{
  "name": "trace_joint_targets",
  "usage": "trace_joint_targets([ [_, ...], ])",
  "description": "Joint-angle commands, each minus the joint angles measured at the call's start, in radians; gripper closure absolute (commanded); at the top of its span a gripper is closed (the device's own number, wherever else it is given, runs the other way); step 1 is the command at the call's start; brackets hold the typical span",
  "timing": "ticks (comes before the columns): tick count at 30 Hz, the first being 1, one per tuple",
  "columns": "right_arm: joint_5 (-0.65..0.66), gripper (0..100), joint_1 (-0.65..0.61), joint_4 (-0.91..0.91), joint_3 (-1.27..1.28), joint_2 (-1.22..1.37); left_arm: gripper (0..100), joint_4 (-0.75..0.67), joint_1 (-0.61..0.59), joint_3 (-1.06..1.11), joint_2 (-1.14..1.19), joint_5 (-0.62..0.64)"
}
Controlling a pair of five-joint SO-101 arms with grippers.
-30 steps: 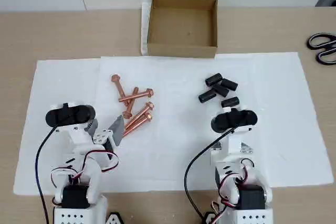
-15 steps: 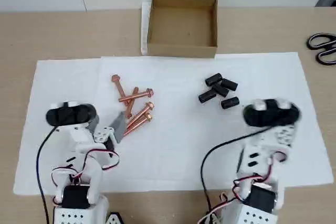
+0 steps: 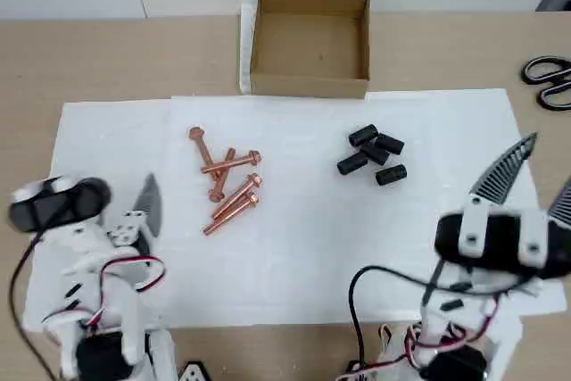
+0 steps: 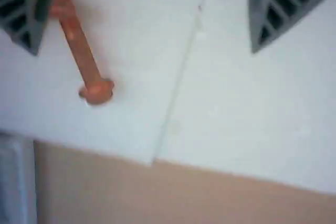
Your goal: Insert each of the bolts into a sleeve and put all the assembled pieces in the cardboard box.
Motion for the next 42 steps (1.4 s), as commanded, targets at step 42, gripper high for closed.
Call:
trace_joint_targets([
  [42,0.005,81.3,-0.272,1.302,-1.125,1.845,76,0.075,-0.012,-0.702,1.119,-0.012],
])
